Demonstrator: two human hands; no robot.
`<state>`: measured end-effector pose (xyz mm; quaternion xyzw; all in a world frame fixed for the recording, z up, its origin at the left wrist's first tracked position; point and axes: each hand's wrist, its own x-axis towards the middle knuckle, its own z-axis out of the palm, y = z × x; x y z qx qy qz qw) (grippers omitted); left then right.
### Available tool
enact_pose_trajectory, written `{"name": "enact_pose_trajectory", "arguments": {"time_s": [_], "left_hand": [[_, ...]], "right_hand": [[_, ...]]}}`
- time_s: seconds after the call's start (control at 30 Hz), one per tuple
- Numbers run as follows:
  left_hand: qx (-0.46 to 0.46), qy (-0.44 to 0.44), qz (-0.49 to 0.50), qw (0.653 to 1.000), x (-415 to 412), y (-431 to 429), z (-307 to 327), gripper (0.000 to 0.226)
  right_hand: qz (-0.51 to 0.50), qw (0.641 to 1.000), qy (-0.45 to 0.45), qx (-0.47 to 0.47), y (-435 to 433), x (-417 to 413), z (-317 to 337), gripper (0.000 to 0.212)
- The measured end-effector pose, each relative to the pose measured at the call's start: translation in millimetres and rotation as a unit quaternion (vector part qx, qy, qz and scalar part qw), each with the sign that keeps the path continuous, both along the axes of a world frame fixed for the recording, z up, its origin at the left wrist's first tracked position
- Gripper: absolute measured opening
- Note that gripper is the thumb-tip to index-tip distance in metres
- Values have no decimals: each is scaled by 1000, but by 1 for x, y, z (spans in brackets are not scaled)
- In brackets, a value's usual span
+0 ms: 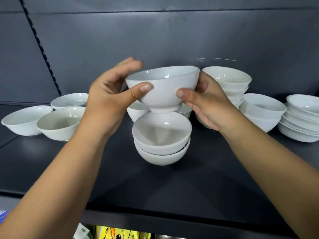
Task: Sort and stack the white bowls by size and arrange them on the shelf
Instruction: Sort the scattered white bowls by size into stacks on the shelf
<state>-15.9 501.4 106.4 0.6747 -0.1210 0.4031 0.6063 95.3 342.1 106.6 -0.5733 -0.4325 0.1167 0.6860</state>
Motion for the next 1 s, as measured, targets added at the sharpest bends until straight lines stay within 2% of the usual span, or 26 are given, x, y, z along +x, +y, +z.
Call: {"name": "enact_pose_trajectory", "arguments": {"time_s": [0.03, 0.07, 0.1, 0.2, 0.3, 0.43, 0.53, 0.67, 0.73, 0.87, 1.0], "left_hand": [[-43, 19, -18, 999, 3, 1, -3, 81], [-76, 46, -49, 995, 5, 3, -6, 100], [-85, 66, -85, 991, 5, 3, -10, 104], [-66, 93, -130, 985, 0, 1, -24, 76], [-54, 91, -103, 989, -6, 3, -39, 73], [-33, 131, -102, 986, -8, 1, -54, 75], [-30, 152, -118, 981, -11, 1, -62, 74], [-38, 165, -128, 977, -12, 2, -69, 72], [-35, 170, -132, 976, -13, 2, -71, 69], [-29, 183, -138, 973, -14, 0, -73, 76], [-36, 188, -136, 972, -14, 0, -75, 73]], "right_hand": [[-9, 1000, 2, 8, 0, -1, 0, 76], [-20, 1000, 0, 16, 0, -3, -1, 76], [-34, 999, -8, 19, 0, -5, -3, 81], [-58, 998, -39, -6, -4, -15, -12, 105], [-53, 995, -61, -57, -12, -19, -25, 103], [-72, 987, -60, -132, -21, -17, -43, 85], [-65, 986, -67, -136, -24, -22, -54, 72], [-44, 990, -41, -128, -23, -22, -65, 72], [-37, 990, -19, -133, -21, -20, -69, 78], [-38, 990, 2, -138, -18, -20, -74, 112], [-35, 989, 14, -141, -14, -19, -77, 115]]}}
